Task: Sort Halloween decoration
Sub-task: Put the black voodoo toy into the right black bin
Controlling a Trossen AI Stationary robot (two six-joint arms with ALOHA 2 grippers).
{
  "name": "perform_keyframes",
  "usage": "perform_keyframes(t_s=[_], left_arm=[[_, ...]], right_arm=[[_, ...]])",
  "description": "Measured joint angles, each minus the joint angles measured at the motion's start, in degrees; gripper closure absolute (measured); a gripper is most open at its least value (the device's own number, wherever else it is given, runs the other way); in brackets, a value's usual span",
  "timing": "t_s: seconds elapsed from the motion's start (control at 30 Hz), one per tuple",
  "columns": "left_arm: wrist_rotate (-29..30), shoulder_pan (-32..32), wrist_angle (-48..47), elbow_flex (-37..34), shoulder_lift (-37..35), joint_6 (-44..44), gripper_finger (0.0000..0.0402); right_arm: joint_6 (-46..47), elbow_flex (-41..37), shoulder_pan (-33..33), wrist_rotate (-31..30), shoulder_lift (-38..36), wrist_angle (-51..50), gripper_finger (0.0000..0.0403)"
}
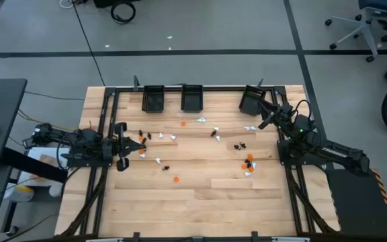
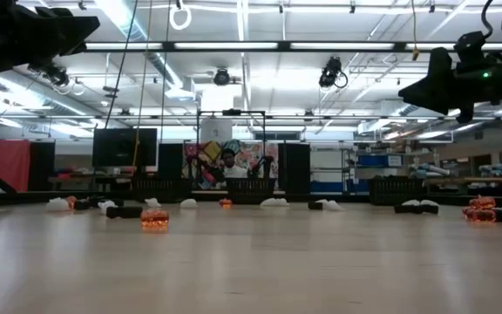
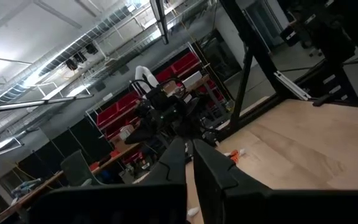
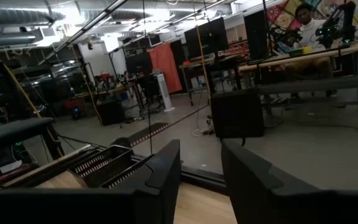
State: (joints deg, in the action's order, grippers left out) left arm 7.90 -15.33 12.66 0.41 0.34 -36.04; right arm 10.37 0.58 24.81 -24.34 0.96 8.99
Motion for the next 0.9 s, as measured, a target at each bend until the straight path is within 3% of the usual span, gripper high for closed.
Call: perform_keyframes(t_s=[0.3,0.6,0.9], left_arm=[[-0.04,0.0,-0.04,0.0,0.02,26.97,0.039],[-0.04,0.07,0.46,0.02,0.02,28.96,0.039],[-0.02,0.05,7.76,0.0,0.0,29.23,0.039]], right_arm=[[-0.01,0.0,-0.02,0.0,-0.01,0.04,0.0279],[0.16,-0.01,-0.01,0.0,0.01,1.17,0.0279],[1.22,0.0,0.01,1.2,-0.01,6.87,0.0279]])
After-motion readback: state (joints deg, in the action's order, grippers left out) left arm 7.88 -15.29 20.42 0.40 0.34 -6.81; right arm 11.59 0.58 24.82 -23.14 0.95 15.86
